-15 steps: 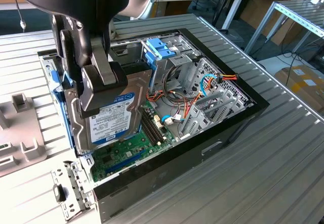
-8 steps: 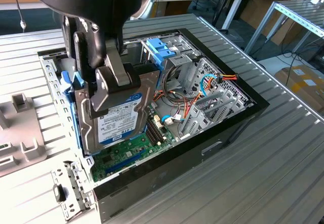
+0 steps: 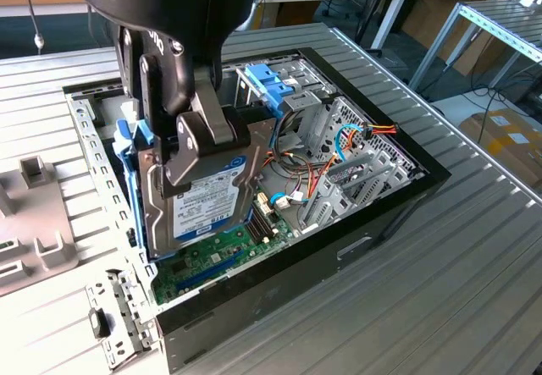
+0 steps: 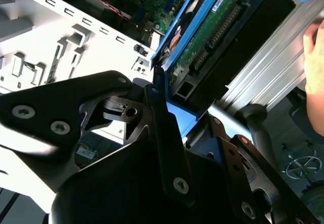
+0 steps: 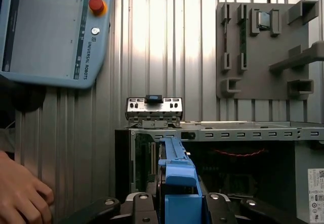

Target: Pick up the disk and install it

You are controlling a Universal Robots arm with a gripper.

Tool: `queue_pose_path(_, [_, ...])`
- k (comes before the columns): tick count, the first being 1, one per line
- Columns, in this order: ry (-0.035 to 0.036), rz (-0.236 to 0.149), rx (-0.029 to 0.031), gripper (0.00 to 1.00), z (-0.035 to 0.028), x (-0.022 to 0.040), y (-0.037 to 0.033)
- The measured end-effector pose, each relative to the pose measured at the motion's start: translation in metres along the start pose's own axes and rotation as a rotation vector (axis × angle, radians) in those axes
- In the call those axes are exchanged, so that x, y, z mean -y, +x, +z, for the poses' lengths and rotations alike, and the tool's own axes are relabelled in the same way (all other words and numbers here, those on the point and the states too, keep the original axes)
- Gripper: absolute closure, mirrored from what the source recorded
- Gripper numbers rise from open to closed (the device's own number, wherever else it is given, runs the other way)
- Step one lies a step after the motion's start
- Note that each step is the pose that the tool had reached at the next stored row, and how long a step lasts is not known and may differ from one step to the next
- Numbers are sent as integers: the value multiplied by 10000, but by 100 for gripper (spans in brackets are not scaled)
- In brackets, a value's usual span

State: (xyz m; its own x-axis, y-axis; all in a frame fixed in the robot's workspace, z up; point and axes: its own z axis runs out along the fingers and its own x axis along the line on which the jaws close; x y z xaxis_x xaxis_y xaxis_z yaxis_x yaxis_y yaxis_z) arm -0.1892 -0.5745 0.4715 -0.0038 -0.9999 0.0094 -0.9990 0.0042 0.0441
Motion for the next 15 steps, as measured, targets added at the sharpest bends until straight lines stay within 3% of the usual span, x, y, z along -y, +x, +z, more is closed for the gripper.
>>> queue_pose_path(15, [0,0,0,63,4,100,9])
